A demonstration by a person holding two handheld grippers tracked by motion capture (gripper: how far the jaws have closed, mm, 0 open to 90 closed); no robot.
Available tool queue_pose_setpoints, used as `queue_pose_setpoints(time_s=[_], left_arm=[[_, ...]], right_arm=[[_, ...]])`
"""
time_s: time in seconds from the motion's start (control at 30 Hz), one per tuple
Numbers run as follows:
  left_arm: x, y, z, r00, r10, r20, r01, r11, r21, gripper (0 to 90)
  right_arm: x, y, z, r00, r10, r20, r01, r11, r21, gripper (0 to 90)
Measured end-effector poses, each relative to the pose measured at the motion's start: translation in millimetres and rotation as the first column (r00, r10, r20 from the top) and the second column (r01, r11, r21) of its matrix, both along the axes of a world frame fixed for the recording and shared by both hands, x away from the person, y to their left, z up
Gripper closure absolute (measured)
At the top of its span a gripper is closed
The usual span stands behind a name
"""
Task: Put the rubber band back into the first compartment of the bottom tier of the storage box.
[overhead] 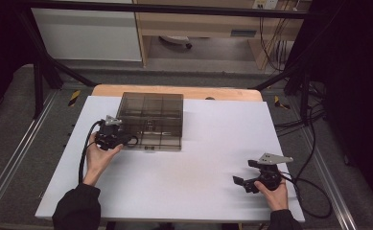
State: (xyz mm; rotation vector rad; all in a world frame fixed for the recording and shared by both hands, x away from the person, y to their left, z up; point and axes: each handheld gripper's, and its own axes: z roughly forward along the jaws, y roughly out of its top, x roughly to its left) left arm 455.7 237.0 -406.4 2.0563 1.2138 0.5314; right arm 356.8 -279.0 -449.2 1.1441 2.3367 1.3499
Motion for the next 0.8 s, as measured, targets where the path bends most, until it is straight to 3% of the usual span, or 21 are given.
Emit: queue_pose_setpoints(time_s=[0.47,0.67,0.8], left_arm=[[-16.6,-2.1,9.0,0.9975,-0.066,0.025,0.066,0.9978,0.004,37.2],[-24.1,1.1,8.5,0.9954,-0.087,0.040,0.088,0.9958,-0.026,29.8],[-30.2,3.7,7.0,0.9936,-0.101,0.050,0.103,0.9944,-0.024,23.8]], right_arm=[[-0.2,0.0,0.2,1.0000,0.000,-0.001,0.000,1.0000,0.002,0.8],[-0.3,-0.1,0.3,1.0000,-0.001,-0.002,0.001,1.0000,0.003,0.8],[-0.3,0.0,0.3,1.0000,-0.001,-0.004,0.001,1.0000,0.003,0.8]])
